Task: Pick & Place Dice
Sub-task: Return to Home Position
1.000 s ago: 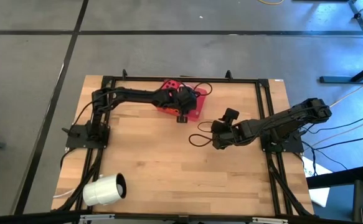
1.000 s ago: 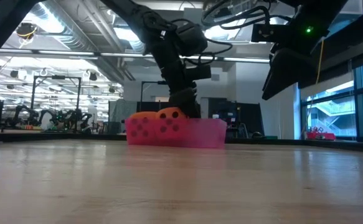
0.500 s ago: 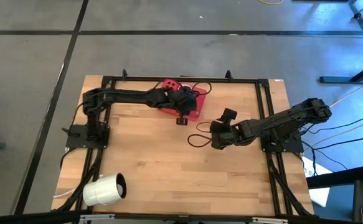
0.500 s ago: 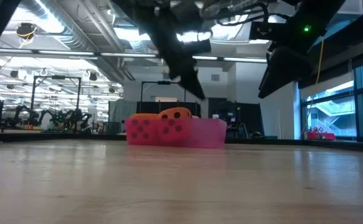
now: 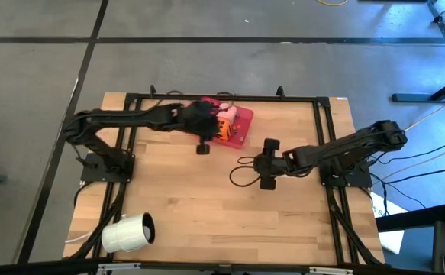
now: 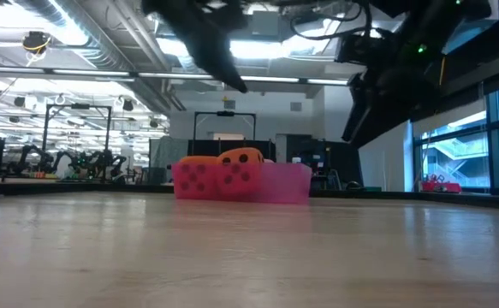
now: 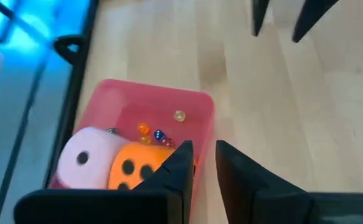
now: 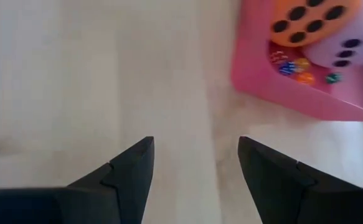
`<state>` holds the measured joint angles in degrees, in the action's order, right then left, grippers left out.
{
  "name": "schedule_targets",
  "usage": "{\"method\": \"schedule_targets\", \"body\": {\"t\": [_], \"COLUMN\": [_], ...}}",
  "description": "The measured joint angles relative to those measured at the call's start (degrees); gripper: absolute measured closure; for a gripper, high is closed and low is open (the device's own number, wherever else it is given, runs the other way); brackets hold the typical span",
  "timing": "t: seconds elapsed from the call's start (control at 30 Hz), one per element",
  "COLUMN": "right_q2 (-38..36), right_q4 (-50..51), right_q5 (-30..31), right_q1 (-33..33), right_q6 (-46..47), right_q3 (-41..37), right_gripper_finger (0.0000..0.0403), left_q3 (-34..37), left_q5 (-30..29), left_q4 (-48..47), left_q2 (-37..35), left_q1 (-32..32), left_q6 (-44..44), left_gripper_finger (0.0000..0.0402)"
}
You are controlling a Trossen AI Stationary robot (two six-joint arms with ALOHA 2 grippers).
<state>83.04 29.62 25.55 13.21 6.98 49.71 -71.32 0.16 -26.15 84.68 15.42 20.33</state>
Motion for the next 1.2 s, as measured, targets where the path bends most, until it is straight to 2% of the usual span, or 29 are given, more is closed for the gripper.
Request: {"method": "schedule_targets", "body": {"t": [0.2,0.4,0.53,0.6,0.67,0.9,1.07,1.2], "right_q2": [-4.7,-14.08,-22.14,-26.53,-30.76,-43.04,-44.33,-44.18], "right_q4": [0.36,-2.41,-8.21,-11.94,-16.62,-31.09,-32.24,-32.54], "right_q5": [-6.68,-7.74,-16.6,-22.15,-24.83,-23.58,-21.95,-20.4], "right_q1": [0.07,-1.63,-5.23,-7.13,-8.93,-13.39,-14.12,-14.91], "right_q6": [-3.4,-15.48,-19.56,-19.89,-19.89,-19.88,-21.16,-21.06], "right_q3": [-0.02,-0.12,-4.56,-9.19,-14.51,-28.67,-32.47,-33.55], "right_gripper_finger": [0.0169,0.0169,0.0169,0.0169,0.0169,0.017,0.0173,0.02], "left_q3": [18.33,31.26,36.59,39.04,41.63,48.31,50.48,50.44], "left_q5": [-0.75,-2.45,-6.58,-7.56,-7.76,-7.79,-7.86,-7.84], "left_q4": [15.52,26.02,30.32,32.31,33.74,36.73,36.15,35.73], "left_q2": [-13.97,-25.05,-31.41,-34.52,-37.43,-45.34,-47.57,-47.52], "left_q1": [-0.1,-2.47,-4.22,-5.01,-5.59,-6.12,-6.12,-6.4], "left_q6": [-4.82,-6.26,-6.53,-6.96,-6.98,-8.41,-10.3,-10.76], "left_gripper_finger": [0.0345,0.0346,0.0349,0.0351,0.0353,0.0355,0.0354,0.0353]}}
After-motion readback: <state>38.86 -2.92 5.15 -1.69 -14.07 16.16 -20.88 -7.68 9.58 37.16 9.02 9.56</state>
